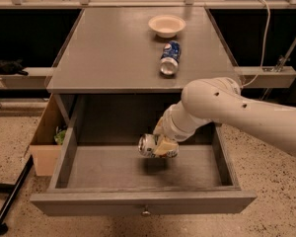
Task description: Place 7up can into top drawer
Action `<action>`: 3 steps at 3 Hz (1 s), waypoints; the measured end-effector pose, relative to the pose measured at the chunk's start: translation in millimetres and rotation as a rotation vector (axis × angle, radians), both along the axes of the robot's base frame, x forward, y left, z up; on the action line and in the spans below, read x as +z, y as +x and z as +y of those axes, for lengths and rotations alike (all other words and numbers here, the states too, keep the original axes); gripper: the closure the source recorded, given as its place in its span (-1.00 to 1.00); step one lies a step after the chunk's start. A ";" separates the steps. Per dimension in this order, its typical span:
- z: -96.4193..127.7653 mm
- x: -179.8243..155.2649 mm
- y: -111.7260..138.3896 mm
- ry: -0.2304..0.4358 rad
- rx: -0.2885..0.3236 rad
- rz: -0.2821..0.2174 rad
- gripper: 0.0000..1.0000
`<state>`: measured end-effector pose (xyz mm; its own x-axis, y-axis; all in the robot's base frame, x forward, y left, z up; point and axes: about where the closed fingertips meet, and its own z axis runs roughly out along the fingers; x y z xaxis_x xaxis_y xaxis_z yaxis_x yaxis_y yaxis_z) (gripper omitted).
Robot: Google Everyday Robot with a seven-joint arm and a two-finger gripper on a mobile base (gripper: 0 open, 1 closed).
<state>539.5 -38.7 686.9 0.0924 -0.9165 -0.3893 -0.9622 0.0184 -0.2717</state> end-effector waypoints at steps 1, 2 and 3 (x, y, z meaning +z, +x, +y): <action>0.0 0.0 0.0 0.000 0.000 0.000 0.65; 0.0 0.0 0.0 0.000 0.000 0.000 0.18; 0.0 0.0 0.0 0.000 0.000 0.000 -0.28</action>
Offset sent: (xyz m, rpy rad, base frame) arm 0.0000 0.0000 0.0000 0.0000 0.0000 0.0000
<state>539.4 -38.7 686.9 0.0925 -0.9165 -0.3892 -0.9622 0.0183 -0.2717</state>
